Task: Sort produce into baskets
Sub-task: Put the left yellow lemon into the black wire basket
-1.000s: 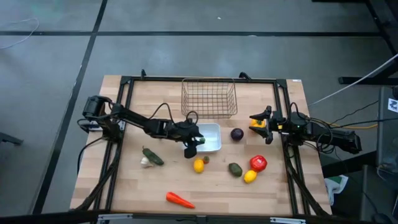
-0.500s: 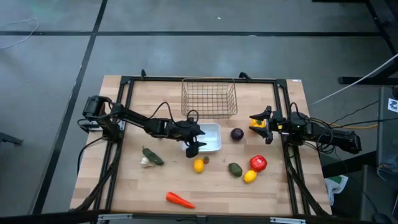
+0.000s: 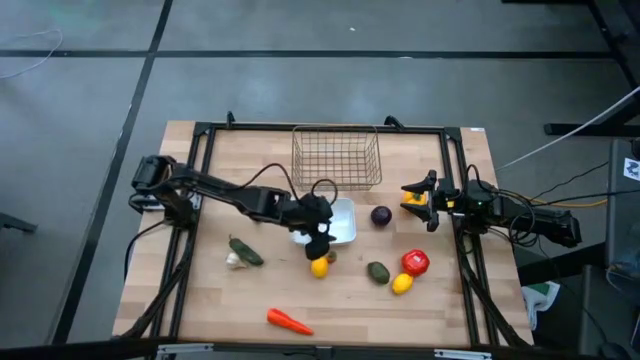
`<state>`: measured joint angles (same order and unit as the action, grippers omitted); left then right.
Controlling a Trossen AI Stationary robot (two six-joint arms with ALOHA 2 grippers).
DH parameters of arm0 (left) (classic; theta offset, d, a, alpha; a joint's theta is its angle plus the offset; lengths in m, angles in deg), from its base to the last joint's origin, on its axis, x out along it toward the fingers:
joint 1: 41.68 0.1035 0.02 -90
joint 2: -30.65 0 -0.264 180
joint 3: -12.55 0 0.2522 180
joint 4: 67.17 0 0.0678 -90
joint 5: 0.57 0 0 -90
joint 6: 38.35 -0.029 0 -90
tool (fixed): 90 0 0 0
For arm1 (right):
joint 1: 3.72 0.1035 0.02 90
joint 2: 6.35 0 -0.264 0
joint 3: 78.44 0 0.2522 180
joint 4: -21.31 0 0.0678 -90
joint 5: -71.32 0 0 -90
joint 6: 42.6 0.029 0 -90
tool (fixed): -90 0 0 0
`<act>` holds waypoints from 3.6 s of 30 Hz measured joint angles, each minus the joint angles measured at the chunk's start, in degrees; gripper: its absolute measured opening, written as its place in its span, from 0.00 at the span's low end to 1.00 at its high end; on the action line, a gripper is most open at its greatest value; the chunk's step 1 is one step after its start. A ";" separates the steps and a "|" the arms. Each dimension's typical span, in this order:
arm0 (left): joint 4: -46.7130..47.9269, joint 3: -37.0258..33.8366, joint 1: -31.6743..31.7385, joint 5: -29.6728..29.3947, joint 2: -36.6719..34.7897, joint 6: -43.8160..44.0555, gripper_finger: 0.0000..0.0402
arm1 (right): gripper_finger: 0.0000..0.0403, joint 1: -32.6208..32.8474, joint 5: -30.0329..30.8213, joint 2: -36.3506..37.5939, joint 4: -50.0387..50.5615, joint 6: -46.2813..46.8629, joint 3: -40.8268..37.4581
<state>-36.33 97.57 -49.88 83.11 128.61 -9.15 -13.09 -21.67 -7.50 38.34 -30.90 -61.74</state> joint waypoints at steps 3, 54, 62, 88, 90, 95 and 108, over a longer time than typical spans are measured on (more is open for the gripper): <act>6.82 4.07 -2.08 0.41 -0.06 9.82 0.63 | 0.70 -0.01 0.00 0.01 0.00 0.00 0.00; 8.86 6.04 -8.01 4.45 17.07 76.97 0.63 | 0.70 -0.02 -0.02 -0.01 0.24 0.00 0.00; 8.99 6.03 -6.61 2.24 17.54 77.22 0.63 | 0.70 -0.01 -0.02 0.01 0.26 0.00 0.01; 7.83 7.28 -10.59 -5.63 17.52 105.06 0.63 | 0.70 0.01 -0.02 0.00 0.31 0.00 0.02; 7.41 7.28 -10.48 -6.79 17.52 105.79 0.63 | 0.70 0.01 -0.02 -0.01 0.31 0.00 0.01; 7.28 7.28 -9.87 -8.75 17.52 106.17 0.63 | 0.70 0.01 -0.04 0.00 0.31 0.00 0.02; 12.74 7.30 -8.95 -8.99 17.48 106.73 0.63 | 0.70 -0.01 -0.04 0.00 0.31 0.00 0.00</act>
<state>-23.59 104.87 -58.83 74.12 146.09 97.58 -13.10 -21.71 -7.50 38.64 -30.90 -61.74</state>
